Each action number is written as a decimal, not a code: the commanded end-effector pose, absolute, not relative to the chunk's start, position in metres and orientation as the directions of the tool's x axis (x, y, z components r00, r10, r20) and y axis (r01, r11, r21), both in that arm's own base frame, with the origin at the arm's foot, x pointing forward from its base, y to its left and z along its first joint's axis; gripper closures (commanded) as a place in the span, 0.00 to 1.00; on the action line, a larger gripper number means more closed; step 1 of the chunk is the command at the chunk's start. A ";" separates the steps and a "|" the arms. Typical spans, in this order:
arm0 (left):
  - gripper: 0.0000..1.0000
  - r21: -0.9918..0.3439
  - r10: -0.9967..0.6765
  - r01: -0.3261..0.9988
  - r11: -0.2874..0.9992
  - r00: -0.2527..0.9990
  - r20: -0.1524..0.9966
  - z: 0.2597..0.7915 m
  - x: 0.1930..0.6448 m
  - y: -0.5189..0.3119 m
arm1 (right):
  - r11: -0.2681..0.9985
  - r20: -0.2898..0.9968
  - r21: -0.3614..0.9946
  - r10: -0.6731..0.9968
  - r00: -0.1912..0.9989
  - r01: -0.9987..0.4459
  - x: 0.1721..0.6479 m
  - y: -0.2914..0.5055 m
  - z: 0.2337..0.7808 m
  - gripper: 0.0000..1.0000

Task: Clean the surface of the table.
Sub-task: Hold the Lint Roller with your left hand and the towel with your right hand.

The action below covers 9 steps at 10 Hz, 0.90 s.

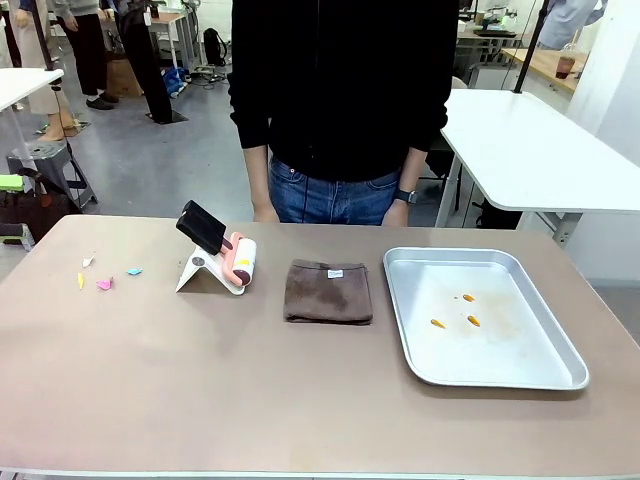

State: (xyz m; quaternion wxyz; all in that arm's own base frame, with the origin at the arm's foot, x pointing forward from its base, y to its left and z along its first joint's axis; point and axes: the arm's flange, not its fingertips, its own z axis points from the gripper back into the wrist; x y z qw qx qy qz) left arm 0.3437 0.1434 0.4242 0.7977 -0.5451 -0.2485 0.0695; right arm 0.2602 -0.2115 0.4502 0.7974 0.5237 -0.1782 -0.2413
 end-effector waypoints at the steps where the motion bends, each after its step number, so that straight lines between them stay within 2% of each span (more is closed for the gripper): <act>1: 0.00 -0.896 0.376 0.160 0.414 0.866 0.328 0.432 0.348 0.130 | 0.354 0.080 0.923 -0.553 0.829 0.147 0.264 -0.200 0.453 0.00; 3: 0.00 -0.864 0.287 0.181 0.470 0.894 0.344 0.451 0.370 0.106 | 0.500 0.243 0.865 -0.482 0.842 0.036 0.277 -0.160 0.473 0.00; 4: 0.00 -0.838 0.228 0.204 0.505 0.905 0.358 0.467 0.386 0.089 | 0.604 0.348 0.795 -0.376 0.859 -0.058 0.287 -0.120 0.487 0.00; 5: 0.00 -0.806 0.195 0.170 0.567 0.923 0.331 0.480 0.402 0.072 | 0.680 0.412 0.720 -0.261 0.873 -0.137 0.296 -0.082 0.499 0.00; 7: 0.00 -0.700 0.151 0.075 0.711 0.955 0.256 0.501 0.430 0.049 | 0.761 0.447 0.610 -0.099 0.889 -0.222 0.317 -0.009 0.514 0.00; 9: 0.00 -0.525 0.063 0.004 0.851 0.992 0.109 0.515 0.453 0.030 | 0.794 0.450 0.510 0.082 0.889 -0.332 0.345 0.067 0.517 0.00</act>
